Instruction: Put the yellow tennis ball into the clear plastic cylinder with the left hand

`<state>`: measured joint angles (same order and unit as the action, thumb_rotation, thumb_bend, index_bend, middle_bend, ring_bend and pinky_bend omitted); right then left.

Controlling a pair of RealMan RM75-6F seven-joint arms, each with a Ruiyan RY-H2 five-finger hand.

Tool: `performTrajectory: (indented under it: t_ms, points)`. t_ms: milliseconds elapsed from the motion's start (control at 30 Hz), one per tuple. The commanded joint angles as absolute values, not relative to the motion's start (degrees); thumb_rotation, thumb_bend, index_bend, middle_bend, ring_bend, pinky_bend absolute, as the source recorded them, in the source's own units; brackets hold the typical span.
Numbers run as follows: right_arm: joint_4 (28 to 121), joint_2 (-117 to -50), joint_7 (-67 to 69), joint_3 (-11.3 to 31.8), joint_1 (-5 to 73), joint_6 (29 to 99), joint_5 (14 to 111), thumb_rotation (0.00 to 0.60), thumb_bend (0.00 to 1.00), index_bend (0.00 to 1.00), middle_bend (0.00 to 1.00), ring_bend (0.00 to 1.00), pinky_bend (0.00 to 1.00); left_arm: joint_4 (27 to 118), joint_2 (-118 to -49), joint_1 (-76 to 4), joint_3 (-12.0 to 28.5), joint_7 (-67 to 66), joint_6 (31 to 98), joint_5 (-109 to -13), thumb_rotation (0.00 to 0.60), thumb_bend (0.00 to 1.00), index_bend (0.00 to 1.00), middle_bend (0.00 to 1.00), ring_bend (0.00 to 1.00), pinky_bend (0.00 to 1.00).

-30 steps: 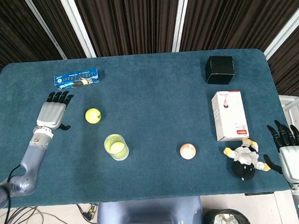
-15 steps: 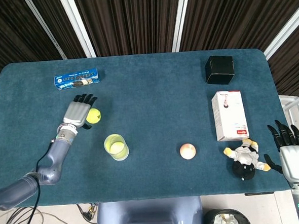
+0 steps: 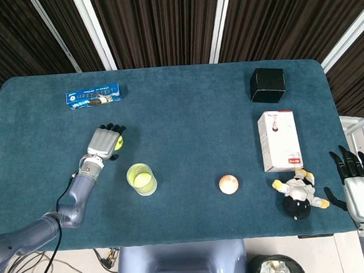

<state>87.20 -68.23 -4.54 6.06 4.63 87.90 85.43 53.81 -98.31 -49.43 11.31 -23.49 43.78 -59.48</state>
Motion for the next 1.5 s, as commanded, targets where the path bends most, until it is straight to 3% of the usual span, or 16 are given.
performTrajectory:
  t_ms: [33,400,667,933,1500]
  points:
    - [87.2,-68.2,-4.5,6.1,4.6,87.9,85.4,0.6,0.35,0.13,0.04,0.11,0.04,53.0,-99.1,-49.4,11.1,-23.6,45.1,-60.3,0.6,0.23,0.28,0.33,0.26,0.37]
    - [87.5,-68.0,-4.7,6.1,4.6,87.8,85.1,0.6,0.35,0.13,0.04,0.11,0.04,52.9,-98.9,-49.2,10.7,-29.2,45.0,-57.9,0.6,0.25,0.38,0.41,0.3,0.41]
    - [88.1,-67.8,-5.0,5.9,4.5,87.8,85.3,0.6,0.35,0.13,0.04,0.11,0.04,56.7,-96.5,-48.4,9.7,-33.8,47.7,-57.7,0.6,0.33,0.52,0.52,0.42,0.56]
    - [88.0,-67.7,-4.7,6.1,4.5,87.6,84.8,0.6,0.35,0.13,0.04,0.11,0.04,61.7,-92.8,-47.6,11.1,-33.4,49.6,-56.6,0.6,0.34,0.52,0.52,0.43,0.57]
    - [88.0,-67.9,-4.5,6.1,4.5,87.6,84.9,0.6,0.35,0.13,0.04,0.11,0.04,99.8,-68.6,-42.8,17.1,-28.6,63.1,-64.5,0.6,0.33,0.51,0.52,0.43,0.57]
